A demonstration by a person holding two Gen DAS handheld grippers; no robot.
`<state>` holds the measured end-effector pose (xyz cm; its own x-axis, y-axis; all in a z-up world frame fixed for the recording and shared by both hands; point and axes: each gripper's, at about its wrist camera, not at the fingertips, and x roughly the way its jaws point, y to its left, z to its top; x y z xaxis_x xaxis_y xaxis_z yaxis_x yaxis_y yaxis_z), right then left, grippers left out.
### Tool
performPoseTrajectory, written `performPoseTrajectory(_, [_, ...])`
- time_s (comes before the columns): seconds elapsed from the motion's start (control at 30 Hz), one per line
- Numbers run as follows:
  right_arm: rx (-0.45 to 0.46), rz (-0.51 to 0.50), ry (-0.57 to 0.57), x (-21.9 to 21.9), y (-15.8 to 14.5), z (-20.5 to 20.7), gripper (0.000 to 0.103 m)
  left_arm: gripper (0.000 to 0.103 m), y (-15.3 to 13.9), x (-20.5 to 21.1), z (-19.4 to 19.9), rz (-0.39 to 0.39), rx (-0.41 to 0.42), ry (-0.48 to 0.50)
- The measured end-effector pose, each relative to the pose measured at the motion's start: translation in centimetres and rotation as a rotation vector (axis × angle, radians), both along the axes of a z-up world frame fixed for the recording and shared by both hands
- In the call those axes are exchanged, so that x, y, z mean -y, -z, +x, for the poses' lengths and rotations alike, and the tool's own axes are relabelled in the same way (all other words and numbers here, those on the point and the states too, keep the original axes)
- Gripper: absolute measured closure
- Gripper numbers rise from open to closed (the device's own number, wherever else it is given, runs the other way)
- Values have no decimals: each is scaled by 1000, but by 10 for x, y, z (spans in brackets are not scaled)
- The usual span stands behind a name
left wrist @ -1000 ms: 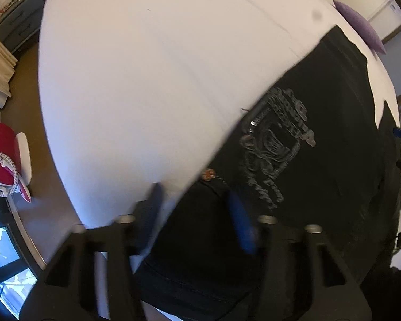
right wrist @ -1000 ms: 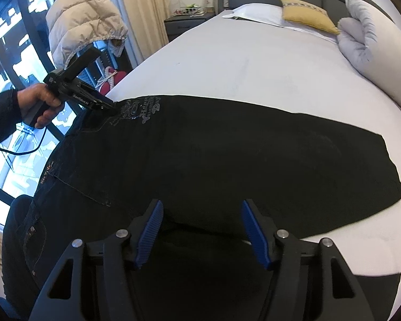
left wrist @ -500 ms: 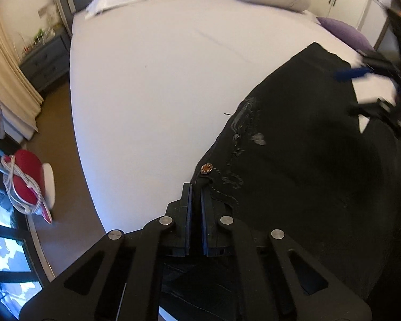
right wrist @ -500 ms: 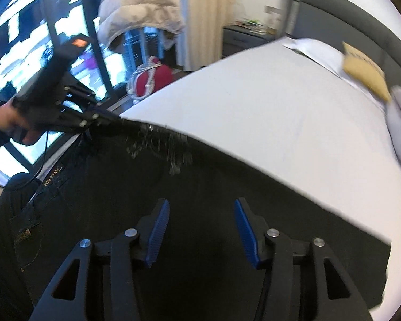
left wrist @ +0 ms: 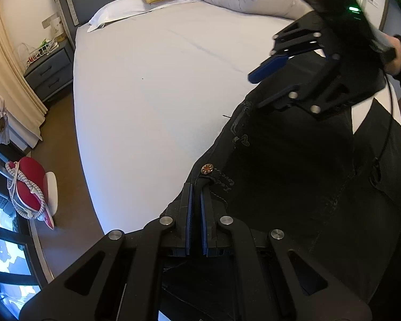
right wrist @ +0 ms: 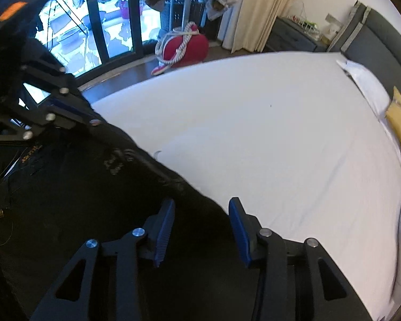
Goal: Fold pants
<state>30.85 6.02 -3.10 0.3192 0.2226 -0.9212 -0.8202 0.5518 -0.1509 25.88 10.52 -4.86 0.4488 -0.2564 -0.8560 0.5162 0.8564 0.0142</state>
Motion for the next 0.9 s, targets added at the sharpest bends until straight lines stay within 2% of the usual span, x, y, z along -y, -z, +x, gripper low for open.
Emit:
performPoseTrajectory(0.1, [-35, -12, 10, 2, 8, 11, 62, 99, -1, 0, -1, -5, 2, 2])
performPoseTrajectory(0.27, [-76, -34, 25, 4, 19, 14, 86, 99, 2, -3, 7, -9, -1, 4])
performPoseTrajectory(0.33, [-87, -13, 39, 9, 16, 15, 91, 99, 3, -3, 7, -10, 0, 5])
performPoseTrajectory(0.6, [-90, 39, 99, 14, 10, 1, 96, 99, 4, -9, 5, -26, 3, -10])
performPoseTrajectory(0.77, [-106, 125, 157, 13, 5, -11, 97, 99, -1, -8, -4, -37, 4, -10])
performPoseTrajectory(0.9, [-134, 197, 146, 2, 1, -32, 97, 99, -3, -5, -14, -42, 2, -10])
